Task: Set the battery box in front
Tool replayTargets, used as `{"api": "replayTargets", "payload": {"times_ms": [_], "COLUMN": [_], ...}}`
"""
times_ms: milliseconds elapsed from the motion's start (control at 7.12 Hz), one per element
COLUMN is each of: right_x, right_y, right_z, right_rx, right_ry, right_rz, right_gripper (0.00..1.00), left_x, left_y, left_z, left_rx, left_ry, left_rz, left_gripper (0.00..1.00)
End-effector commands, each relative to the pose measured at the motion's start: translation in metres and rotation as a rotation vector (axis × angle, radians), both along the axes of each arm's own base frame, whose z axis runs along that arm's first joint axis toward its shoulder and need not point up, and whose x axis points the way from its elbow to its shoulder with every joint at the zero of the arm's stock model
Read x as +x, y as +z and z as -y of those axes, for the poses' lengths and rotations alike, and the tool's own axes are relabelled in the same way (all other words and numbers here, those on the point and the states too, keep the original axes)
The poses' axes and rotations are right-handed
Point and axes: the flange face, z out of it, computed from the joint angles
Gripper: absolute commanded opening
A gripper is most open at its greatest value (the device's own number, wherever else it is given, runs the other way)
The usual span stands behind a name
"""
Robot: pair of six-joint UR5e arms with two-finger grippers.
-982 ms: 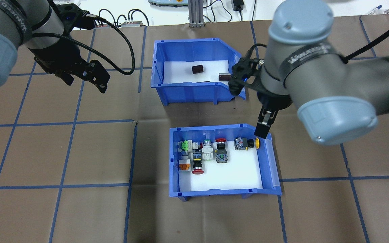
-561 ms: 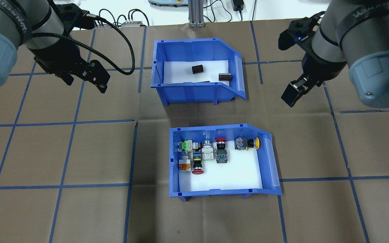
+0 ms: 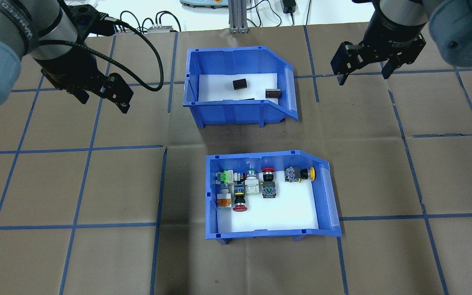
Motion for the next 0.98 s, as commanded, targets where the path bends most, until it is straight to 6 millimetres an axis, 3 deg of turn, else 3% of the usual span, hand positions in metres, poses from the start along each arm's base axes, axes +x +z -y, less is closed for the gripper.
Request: {"api": "replayTargets", "payload": {"times_ms": [0, 281, 842], "right_x": [0.002, 0.001, -0.002], "right_y": [-0.016, -0.028, -0.016], "right_z": [0.012, 0.008, 0.005], "right_rx": [0.050, 0.072, 0.041], "right_ry": [-0.176, -0.181, -0.173], "right_rz": [0.023, 0.009, -0.027], "right_gripper": [1.00, 1.00, 1.00], "left_x": [0.000, 0.000, 0.000], "left_y": [-0.001, -0.002, -0.004], "left_z": [0.000, 0.002, 0.004], "left_rx": [0.002, 0.002, 0.004], "left_ry": [0.002, 0.003, 0.000], "left_rz": [-0.001, -0.003, -0.005], "left_gripper": [0.99, 0.99, 0.99]}}
